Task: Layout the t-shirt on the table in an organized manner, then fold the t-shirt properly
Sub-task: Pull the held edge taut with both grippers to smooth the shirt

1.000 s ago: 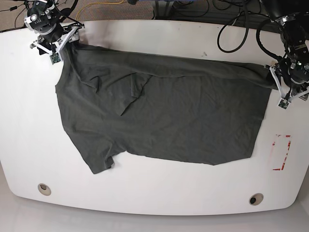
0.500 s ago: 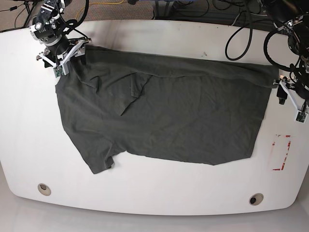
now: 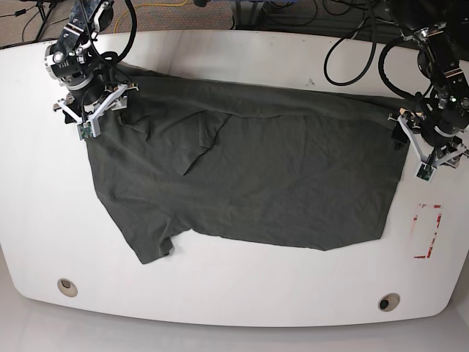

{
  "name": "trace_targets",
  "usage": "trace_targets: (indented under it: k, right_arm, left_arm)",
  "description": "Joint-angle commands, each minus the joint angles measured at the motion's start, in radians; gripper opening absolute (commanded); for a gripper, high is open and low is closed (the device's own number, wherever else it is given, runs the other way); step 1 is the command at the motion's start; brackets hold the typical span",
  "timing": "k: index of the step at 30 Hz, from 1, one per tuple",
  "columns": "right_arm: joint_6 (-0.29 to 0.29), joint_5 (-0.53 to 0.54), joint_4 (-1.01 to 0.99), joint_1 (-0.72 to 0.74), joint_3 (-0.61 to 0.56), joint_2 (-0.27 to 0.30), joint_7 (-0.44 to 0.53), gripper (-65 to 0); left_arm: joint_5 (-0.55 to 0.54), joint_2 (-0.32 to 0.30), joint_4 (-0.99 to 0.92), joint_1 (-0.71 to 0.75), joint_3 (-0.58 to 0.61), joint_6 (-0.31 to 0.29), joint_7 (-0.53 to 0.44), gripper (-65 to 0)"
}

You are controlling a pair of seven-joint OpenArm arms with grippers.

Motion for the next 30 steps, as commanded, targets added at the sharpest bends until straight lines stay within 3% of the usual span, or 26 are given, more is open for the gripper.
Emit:
trace_targets:
  k: [1,13,16,22,24,30]
  right_arm:
    - [-0.001,0.014,-0.017,0.016,0.004,0.012,0.016,-24.9]
    - [-0.001,0.016,-0.04,0.005,0.004,0.005,0.013,-26.2]
    - [-0.001,0.019,-0.04,-0.01,0.004,0.005,0.013,-33.0]
    - [-0.001,0.014,-0.051,-0.023,0.004,0.005,0.003,-54.1]
    - [-0.001,0.021,-0.06,-0.027,0.004,0.012,-0.004,-57.1]
    - [-0.001,0.021,-0.075,-0.049,0.004,0.013,-0.012,-56.8]
  left_arm:
    - [-0.001,-0.014,-0.02,-0.014,0.007,0.001,-0.031,-19.9]
    - [0.004,-0.035,-0.233,-0.012,0.008,0.001,-0.158,-19.9]
    - [0.004,-0.041,-0.291,-0.019,0.008,0.001,-0.174,-19.9]
    - [0.004,-0.043,-0.364,-0.02,0.008,0.001,-0.243,-19.9]
    - [0.004,-0.043,-0.371,-0.02,0.01,0.001,-0.252,-19.9]
    - [0.004,-0.041,-0.387,-0.025,0.011,0.001,-0.254,-19.9]
